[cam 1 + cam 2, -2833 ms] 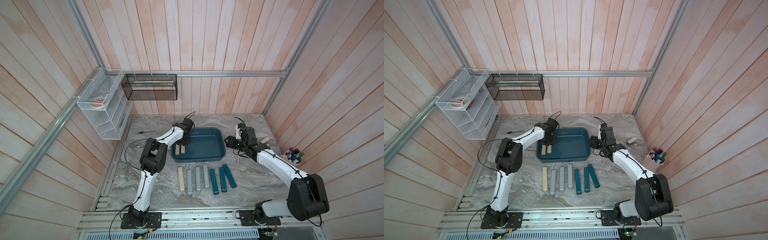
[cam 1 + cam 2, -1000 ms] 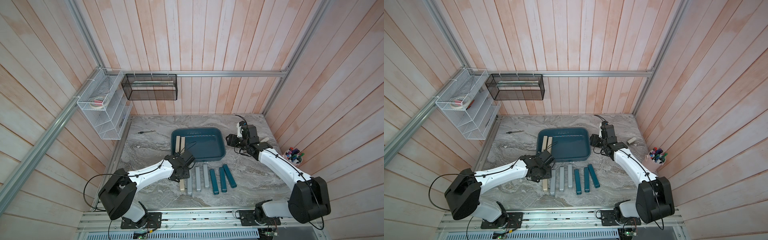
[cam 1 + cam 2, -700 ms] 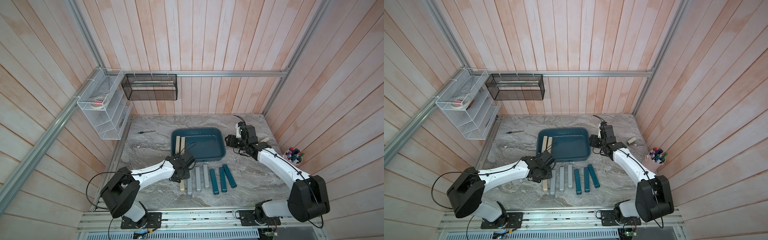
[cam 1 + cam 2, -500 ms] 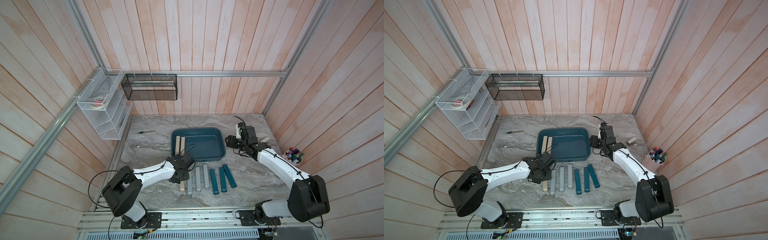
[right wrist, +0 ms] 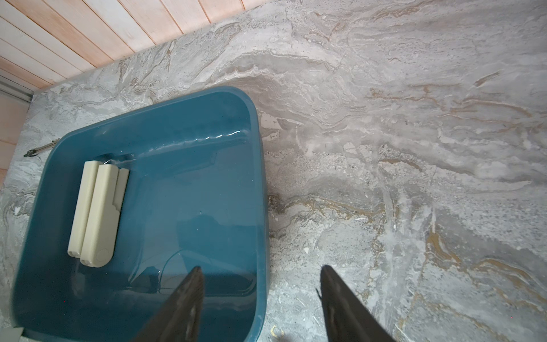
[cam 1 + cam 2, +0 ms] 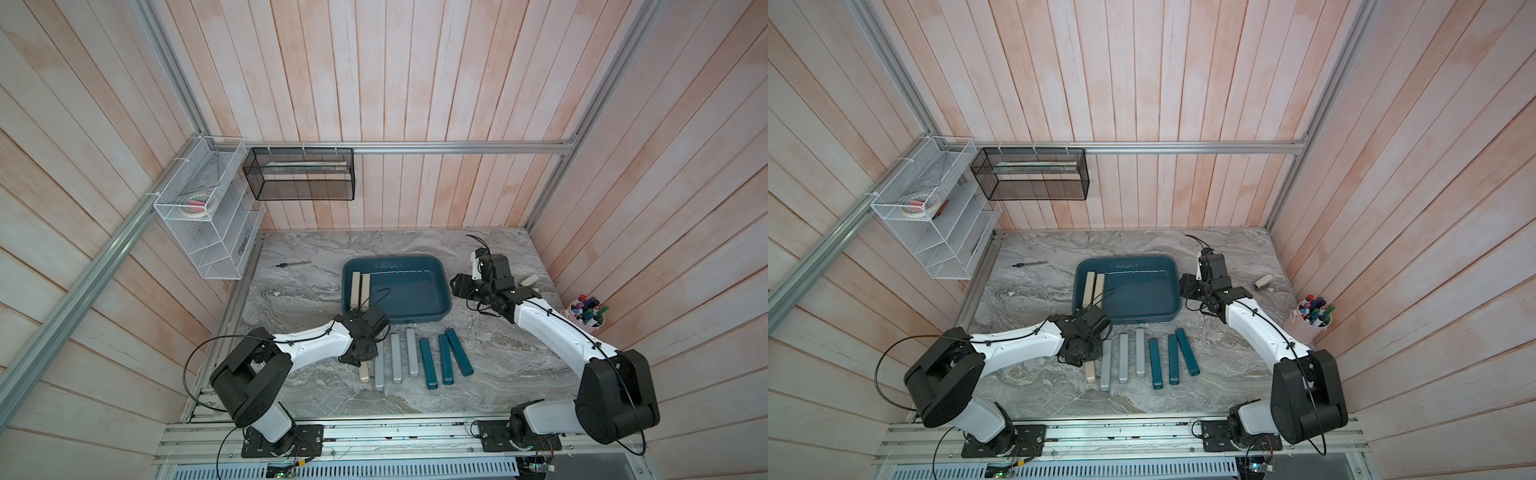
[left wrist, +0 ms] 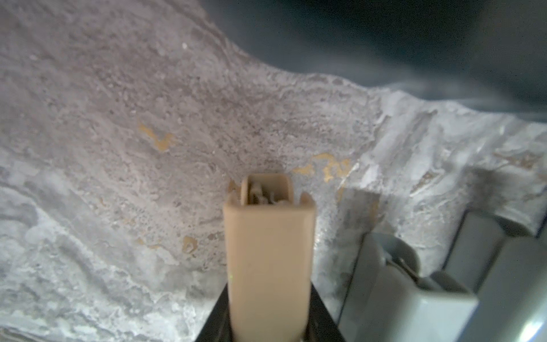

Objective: Put the pruning pliers into the storage box
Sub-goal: Pick up the pruning pliers from the center of the board.

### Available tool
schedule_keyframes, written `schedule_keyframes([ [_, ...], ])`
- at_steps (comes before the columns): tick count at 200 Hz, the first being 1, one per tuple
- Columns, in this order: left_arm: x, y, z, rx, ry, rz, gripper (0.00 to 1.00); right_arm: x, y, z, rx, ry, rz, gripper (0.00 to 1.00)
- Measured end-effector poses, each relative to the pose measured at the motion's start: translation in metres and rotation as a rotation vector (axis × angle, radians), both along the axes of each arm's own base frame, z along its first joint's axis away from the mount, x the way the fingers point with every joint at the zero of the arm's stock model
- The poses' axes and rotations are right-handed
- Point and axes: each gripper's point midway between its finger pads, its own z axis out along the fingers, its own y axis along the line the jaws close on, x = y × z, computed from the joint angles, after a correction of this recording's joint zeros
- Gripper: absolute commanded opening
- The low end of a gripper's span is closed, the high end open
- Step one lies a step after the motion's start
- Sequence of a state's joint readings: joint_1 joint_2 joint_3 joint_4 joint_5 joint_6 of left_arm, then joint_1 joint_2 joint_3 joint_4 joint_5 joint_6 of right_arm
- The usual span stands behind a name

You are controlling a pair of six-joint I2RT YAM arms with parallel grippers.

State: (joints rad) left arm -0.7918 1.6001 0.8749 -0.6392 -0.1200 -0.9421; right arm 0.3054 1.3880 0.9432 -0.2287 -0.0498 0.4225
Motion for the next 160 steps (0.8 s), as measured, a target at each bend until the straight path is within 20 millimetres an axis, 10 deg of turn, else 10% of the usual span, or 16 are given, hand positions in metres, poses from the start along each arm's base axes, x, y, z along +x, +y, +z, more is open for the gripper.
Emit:
schedule_keyframes([
  [72,-0.010,0.010,0.007,0.030,0.024,-0.026,0.21,-0.001,0.000,-0.002,0.002,0.003,-0.002,0.63],
  [160,0.000,-0.002,0.100,-0.065,-0.070,-0.069,0.22,0.004,0.001,0.001,0.004,-0.006,-0.001,0.63],
])
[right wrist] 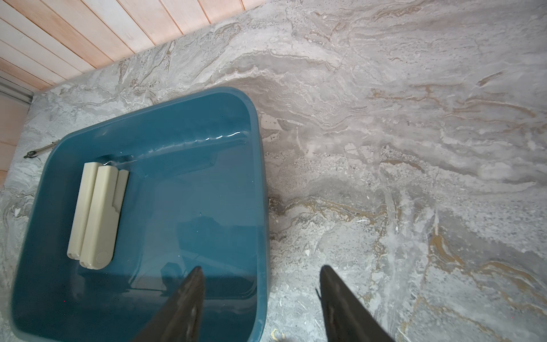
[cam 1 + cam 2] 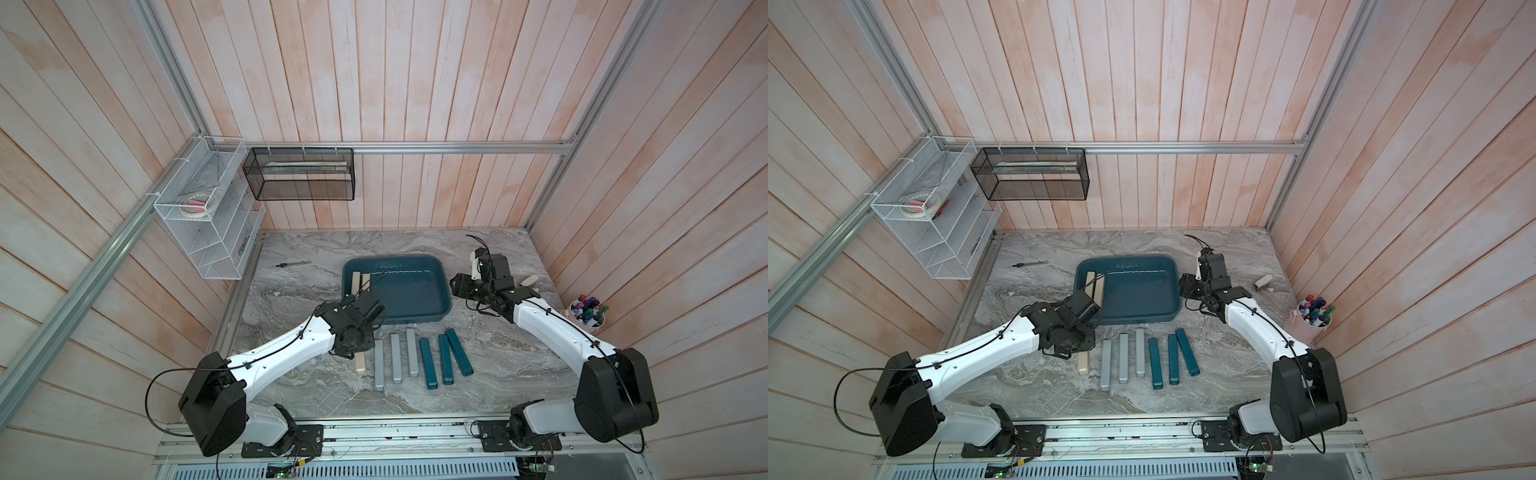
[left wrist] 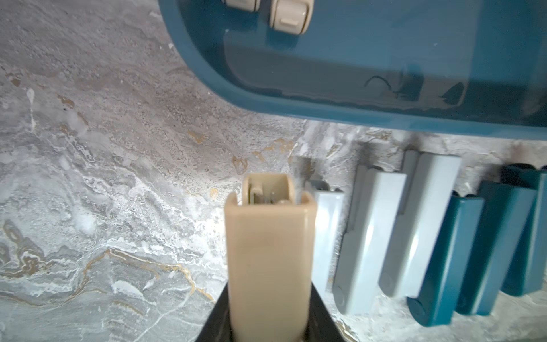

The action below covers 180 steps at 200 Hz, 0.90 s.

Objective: Put the pruning pliers into the storage box
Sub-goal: Pick up the pruning pliers from the center of the board, then place the pruning pliers in the storage box.

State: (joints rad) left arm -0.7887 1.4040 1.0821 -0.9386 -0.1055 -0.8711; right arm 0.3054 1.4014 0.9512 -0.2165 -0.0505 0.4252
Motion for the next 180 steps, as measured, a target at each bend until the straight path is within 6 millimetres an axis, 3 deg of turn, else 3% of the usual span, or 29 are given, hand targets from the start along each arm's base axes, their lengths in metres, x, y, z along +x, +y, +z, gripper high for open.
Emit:
schedule_keyframes([
  [20,0.015,-0.010,0.030,-0.033,-0.052,-0.014,0.22,0.002,0.001,0.003,0.003,-0.008,0.001,0.63],
  [48,0.054,-0.023,0.069,-0.079,-0.147,-0.021,0.22,0.003,0.001,0.004,0.004,-0.013,0.000,0.63],
  [73,0.089,-0.029,0.083,-0.078,-0.198,-0.026,0.22,0.003,0.001,0.004,0.004,-0.014,0.000,0.63],
  [126,0.170,-0.047,0.071,-0.037,-0.243,-0.077,0.22,0.002,0.001,0.013,0.011,-0.037,0.000,0.63],
  [157,0.210,-0.051,0.047,0.003,-0.237,-0.103,0.22,0.000,0.000,0.024,0.020,-0.065,0.000,0.62],
  [180,0.227,-0.052,0.025,0.029,-0.216,-0.117,0.22,-0.002,-0.001,0.027,0.022,-0.072,0.000,0.63],
])
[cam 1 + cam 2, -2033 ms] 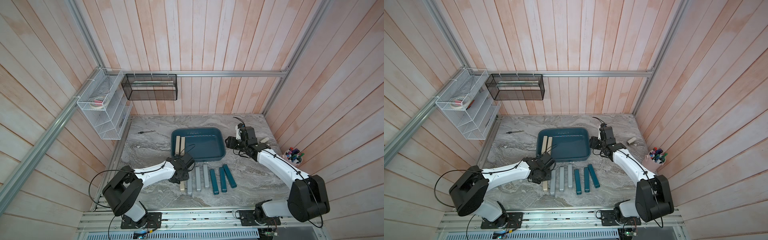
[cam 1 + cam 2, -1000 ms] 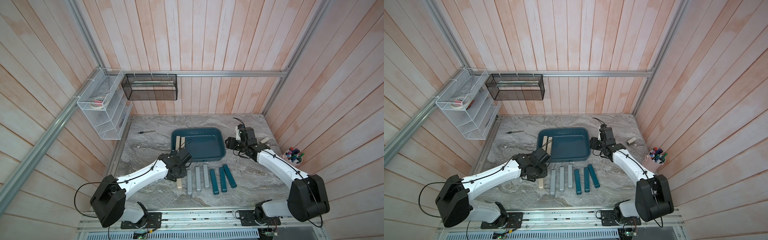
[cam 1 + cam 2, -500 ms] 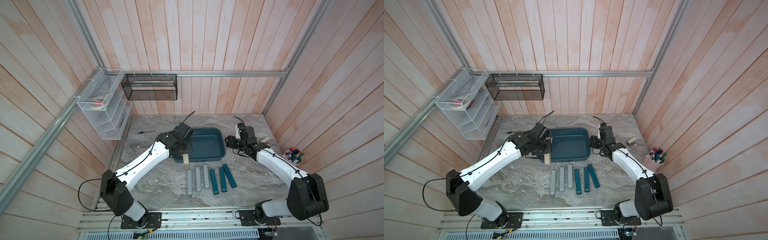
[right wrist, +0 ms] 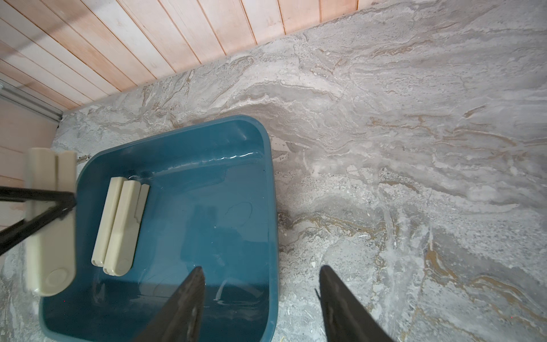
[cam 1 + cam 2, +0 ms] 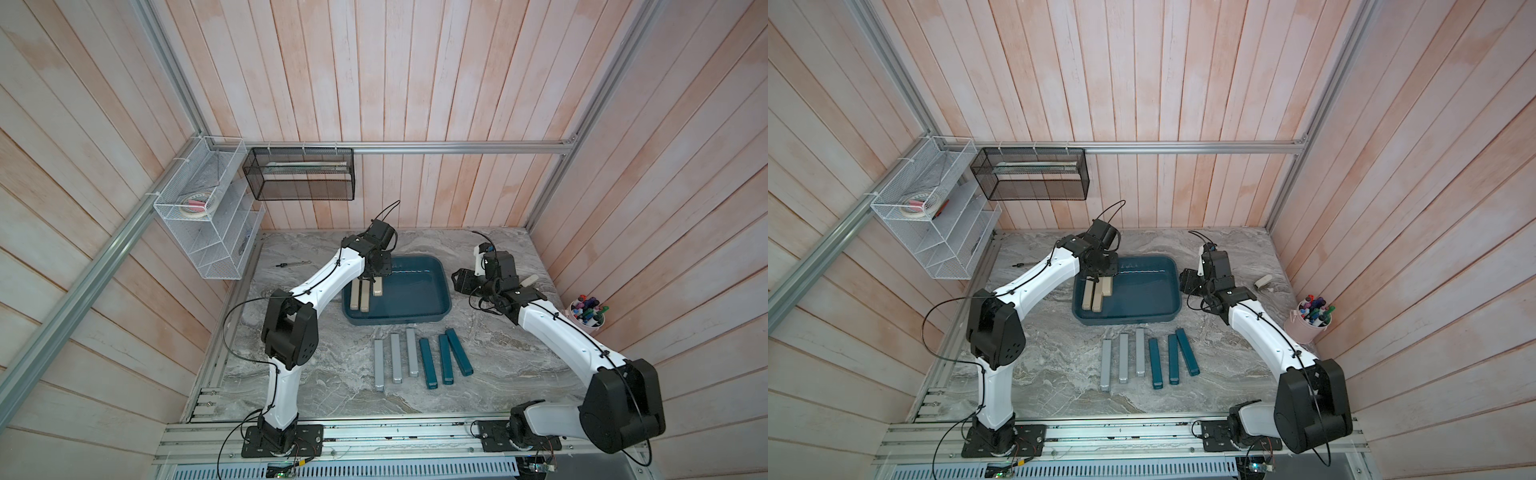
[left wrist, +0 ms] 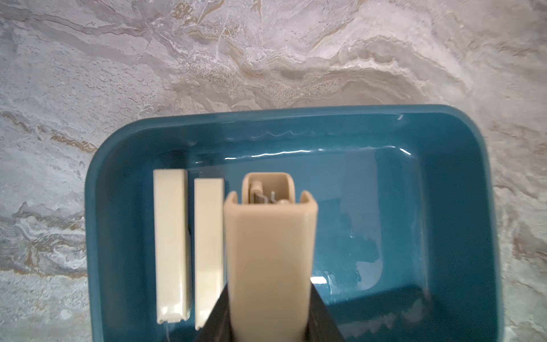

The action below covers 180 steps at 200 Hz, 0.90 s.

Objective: Put the pruning pliers into the storage box
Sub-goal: Place the pruning pliers in the storage box.

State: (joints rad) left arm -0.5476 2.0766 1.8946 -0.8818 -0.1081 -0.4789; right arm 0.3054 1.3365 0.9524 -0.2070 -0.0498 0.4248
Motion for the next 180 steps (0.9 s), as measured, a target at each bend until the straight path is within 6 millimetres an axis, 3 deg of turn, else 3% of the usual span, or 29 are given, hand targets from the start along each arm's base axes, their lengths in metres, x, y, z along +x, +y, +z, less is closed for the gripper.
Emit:
schedule_keyframes([
  [37,0.008,-0.002,-0.037,0.035,0.049,-0.010,0.22,-0.004,-0.002,-0.007,-0.005,0.016,-0.001,0.62],
  [89,0.013,-0.002,-0.071,0.057,0.088,-0.005,0.23,-0.005,-0.002,-0.009,-0.006,0.020,0.000,0.63],
  [180,0.023,0.011,-0.087,0.069,0.084,0.029,0.23,-0.004,0.001,-0.023,-0.005,0.050,0.011,0.62],
])
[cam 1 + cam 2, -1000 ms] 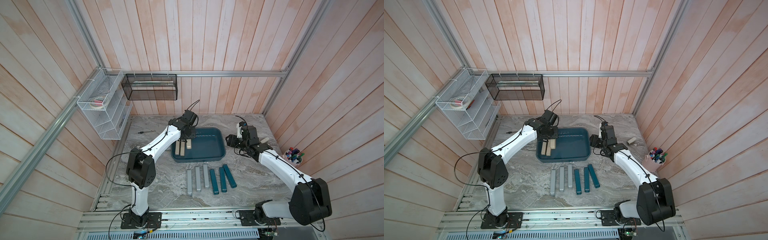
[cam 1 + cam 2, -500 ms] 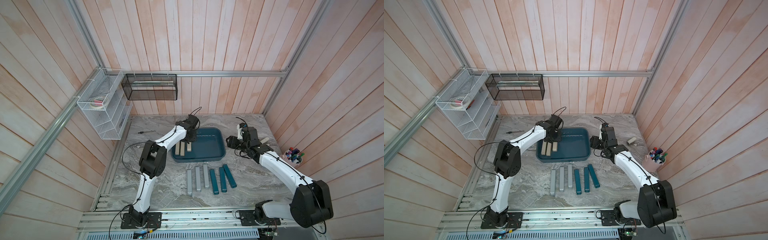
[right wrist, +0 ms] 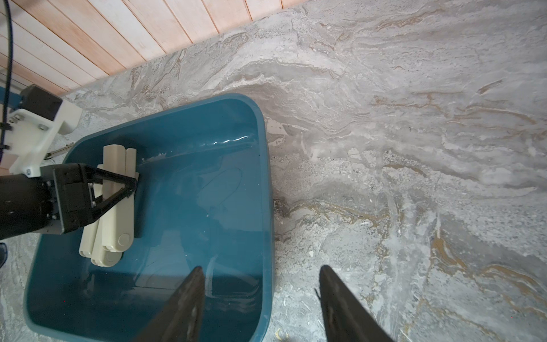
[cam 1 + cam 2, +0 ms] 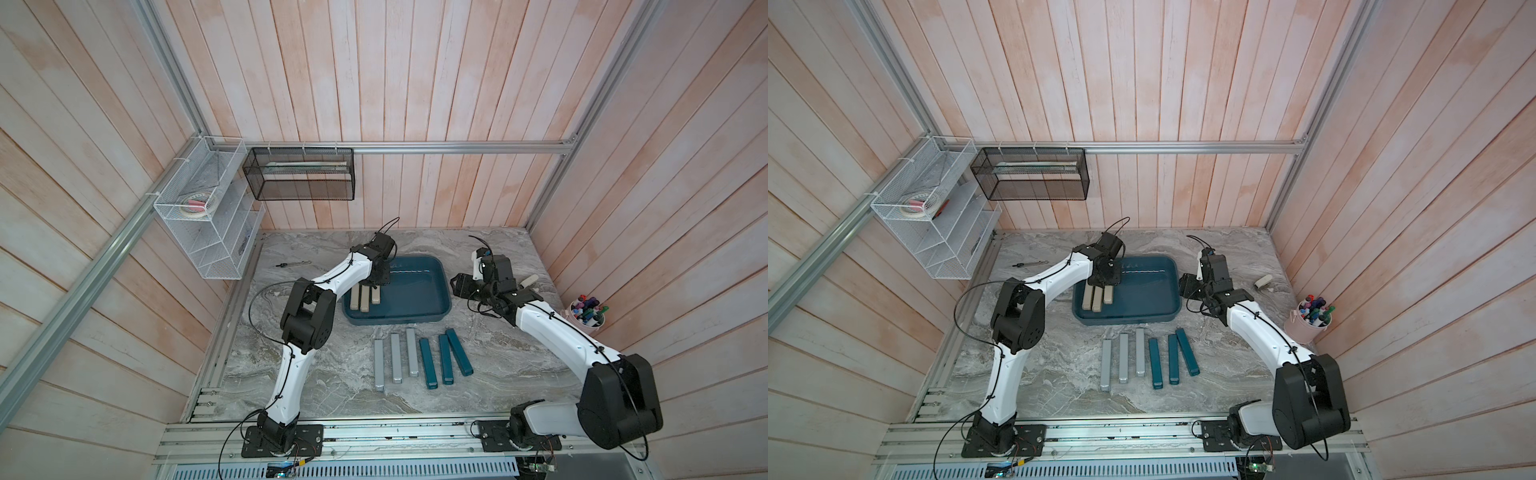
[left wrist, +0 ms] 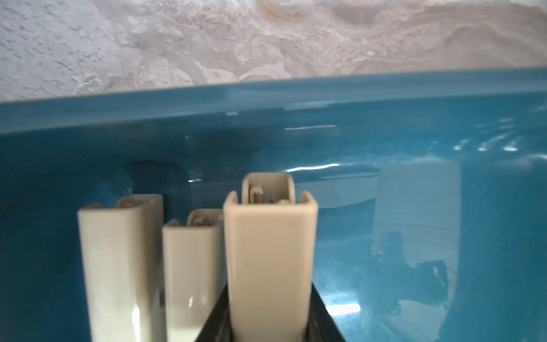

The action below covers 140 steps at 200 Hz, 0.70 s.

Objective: Put the pruning pliers into the storage box
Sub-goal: Place the pruning pliers in the storage box.

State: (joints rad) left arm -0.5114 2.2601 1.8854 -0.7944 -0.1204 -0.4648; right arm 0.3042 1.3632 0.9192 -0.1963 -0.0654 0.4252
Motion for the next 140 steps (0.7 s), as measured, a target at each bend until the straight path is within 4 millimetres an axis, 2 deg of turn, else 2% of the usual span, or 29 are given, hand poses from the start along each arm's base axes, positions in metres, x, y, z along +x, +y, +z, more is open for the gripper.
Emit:
schedule_keyframes([
  [54,-0.003,0.011,-0.014,0.030,0.019,0.019,0.24,-0.002,0.000,-0.006,0.000,0.010,0.003,0.63],
  [140,-0.002,0.010,-0.016,0.011,0.013,0.050,0.38,-0.003,0.001,-0.008,0.002,0.012,0.006,0.63],
])
